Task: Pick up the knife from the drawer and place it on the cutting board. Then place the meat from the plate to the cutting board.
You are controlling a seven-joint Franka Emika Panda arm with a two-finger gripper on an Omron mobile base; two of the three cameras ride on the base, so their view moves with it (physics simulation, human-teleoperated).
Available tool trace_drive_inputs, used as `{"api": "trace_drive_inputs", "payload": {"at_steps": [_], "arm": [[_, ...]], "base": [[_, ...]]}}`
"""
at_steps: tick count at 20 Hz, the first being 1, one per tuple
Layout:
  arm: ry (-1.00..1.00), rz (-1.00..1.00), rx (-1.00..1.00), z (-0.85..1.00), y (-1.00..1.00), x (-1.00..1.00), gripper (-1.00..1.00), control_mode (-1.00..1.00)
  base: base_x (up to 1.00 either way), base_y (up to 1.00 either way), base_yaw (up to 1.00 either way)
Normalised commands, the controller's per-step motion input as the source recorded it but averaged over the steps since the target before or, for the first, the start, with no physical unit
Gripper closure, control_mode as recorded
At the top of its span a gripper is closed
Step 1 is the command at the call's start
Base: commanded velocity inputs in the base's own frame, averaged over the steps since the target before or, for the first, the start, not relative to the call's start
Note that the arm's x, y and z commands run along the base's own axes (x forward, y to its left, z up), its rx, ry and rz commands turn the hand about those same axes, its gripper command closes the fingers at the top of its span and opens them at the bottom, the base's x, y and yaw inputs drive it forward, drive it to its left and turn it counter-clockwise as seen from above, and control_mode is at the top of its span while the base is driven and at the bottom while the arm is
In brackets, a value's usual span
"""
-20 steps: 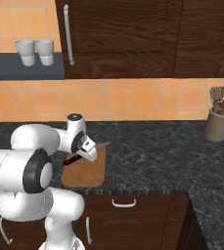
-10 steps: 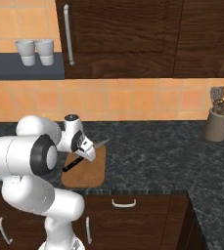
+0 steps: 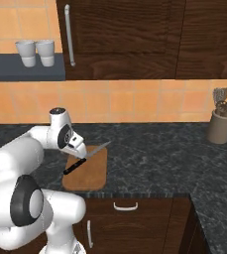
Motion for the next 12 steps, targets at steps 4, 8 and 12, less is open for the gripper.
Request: {"api": "trace_drive_inputs", "payload": {"at_steps": [4, 8, 12], "arm": [[0.00, 0.03, -0.04, 0.00, 0.96, -0.12, -1.00, -1.00], [0.00, 0.00, 0.09, 0.00, 0.80, -0.07, -1.00, -1.00], [0.01, 0.00, 0.17, 0.00, 0.84, -0.10, -1.00, -1.00]], "base": [[0.00, 0.00, 0.00], [0.00, 0.00, 0.00], [0.00, 0.00, 0.00]]}}
